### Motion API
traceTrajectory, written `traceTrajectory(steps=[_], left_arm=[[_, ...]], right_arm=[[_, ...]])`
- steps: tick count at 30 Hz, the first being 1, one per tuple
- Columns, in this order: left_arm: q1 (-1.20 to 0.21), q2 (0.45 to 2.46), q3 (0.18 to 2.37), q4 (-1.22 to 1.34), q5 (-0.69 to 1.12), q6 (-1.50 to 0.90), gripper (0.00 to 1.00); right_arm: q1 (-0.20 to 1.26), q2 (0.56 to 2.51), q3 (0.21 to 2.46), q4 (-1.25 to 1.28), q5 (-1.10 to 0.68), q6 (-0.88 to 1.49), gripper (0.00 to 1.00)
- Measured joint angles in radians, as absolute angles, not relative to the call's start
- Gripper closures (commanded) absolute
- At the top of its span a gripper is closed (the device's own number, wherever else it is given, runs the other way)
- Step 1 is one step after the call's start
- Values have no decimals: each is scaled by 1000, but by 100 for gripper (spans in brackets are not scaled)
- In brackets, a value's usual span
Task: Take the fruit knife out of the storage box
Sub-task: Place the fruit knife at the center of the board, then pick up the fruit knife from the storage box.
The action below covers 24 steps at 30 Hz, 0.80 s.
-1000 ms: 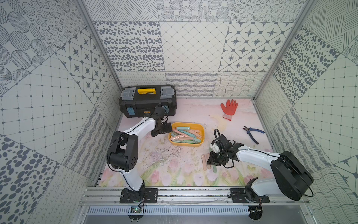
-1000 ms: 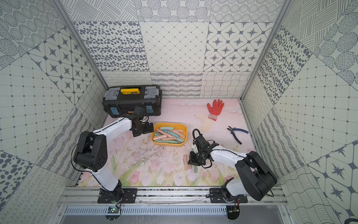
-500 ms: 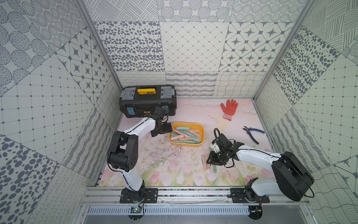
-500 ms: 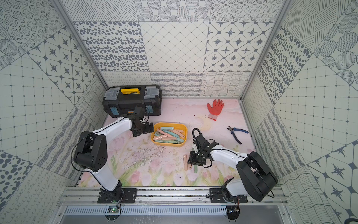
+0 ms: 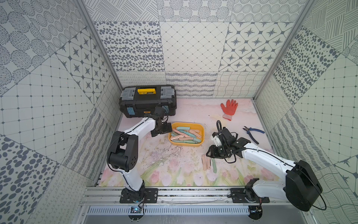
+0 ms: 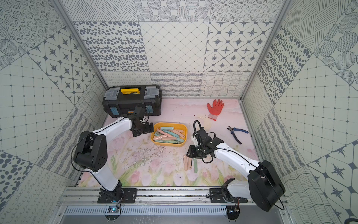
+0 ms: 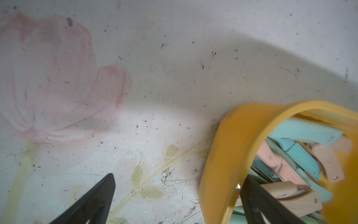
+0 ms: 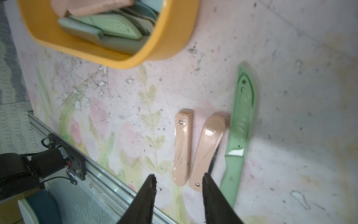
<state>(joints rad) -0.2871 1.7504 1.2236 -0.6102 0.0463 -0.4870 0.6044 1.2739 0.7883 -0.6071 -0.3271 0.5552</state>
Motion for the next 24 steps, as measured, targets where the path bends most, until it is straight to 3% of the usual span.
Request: traceTrajectory(steps=[8,24], left_arm=[[-287,1750,1224,-611,46,-487,2],[-287,1750,1224,-610,46,-487,2]], right_arm=[[590,1396,1069,-648,-315,381,56],[583,1942,1689,-822,-286,14,53]])
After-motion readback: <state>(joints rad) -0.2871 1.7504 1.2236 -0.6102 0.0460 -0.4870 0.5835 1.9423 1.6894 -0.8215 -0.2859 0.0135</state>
